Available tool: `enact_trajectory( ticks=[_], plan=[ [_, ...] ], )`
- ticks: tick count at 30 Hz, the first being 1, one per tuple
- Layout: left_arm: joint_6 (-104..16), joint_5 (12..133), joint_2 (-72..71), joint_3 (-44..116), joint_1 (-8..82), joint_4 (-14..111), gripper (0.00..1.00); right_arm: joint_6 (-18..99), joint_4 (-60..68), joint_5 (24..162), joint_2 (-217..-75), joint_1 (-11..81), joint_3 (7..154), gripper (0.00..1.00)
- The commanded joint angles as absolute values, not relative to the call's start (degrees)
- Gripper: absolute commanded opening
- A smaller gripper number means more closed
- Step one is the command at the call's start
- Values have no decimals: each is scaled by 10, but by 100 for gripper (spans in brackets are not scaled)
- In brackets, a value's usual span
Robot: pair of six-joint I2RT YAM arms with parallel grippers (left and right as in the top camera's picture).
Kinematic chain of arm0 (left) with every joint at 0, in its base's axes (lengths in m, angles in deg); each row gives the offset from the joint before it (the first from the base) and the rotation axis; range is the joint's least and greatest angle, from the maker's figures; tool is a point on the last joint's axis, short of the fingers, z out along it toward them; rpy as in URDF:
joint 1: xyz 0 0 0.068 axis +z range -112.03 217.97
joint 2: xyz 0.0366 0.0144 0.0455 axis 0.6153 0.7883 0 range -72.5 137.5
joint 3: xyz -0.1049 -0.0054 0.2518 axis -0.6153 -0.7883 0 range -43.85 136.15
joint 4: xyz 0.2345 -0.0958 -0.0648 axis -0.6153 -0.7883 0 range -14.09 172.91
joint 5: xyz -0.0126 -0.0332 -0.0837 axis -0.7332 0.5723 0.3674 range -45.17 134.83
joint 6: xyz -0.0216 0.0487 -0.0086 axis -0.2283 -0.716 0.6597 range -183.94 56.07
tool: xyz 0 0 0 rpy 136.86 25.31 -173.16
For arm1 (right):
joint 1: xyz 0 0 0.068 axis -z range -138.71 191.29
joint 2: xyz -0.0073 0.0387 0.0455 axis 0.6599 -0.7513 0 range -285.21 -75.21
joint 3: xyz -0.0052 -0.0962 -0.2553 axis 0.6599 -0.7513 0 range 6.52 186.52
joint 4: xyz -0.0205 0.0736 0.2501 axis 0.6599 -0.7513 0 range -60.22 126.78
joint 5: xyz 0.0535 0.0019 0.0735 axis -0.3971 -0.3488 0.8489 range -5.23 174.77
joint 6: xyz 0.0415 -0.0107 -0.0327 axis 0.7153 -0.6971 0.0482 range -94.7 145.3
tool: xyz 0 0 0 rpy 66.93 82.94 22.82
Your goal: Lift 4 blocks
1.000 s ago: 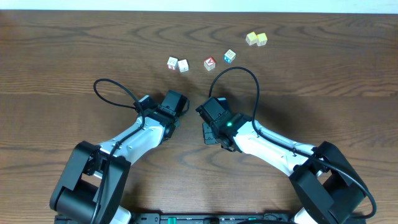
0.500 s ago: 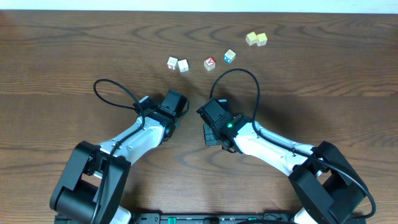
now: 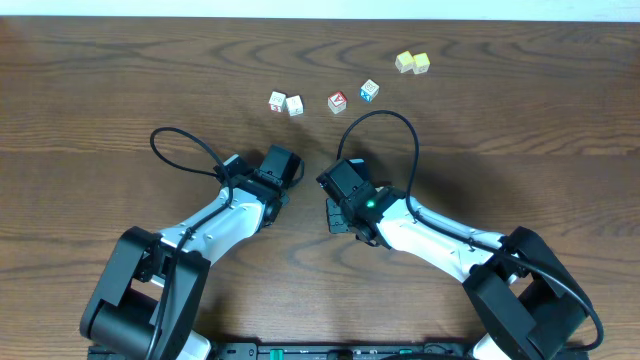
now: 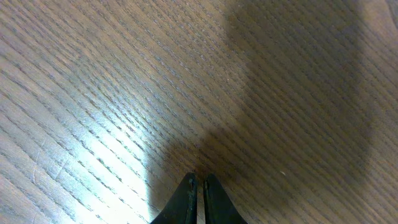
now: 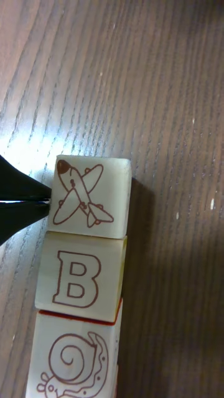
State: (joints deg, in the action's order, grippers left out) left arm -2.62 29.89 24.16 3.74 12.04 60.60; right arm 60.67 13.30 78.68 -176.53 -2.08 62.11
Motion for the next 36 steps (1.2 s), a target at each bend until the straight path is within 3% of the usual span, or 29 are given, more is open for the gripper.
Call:
enact_trajectory(
  ticks=[1, 29, 36],
  plan=[
    [-23, 298, 234, 32, 123, 602, 7, 612, 135, 775, -1766, -26, 617, 2],
    [-23, 298, 234, 32, 123, 602, 7, 604, 144, 777, -1766, -26, 620, 1],
    [-23, 298, 234, 32, 123, 602, 7, 604, 76, 799, -1731, -19, 686, 1]
  ],
)
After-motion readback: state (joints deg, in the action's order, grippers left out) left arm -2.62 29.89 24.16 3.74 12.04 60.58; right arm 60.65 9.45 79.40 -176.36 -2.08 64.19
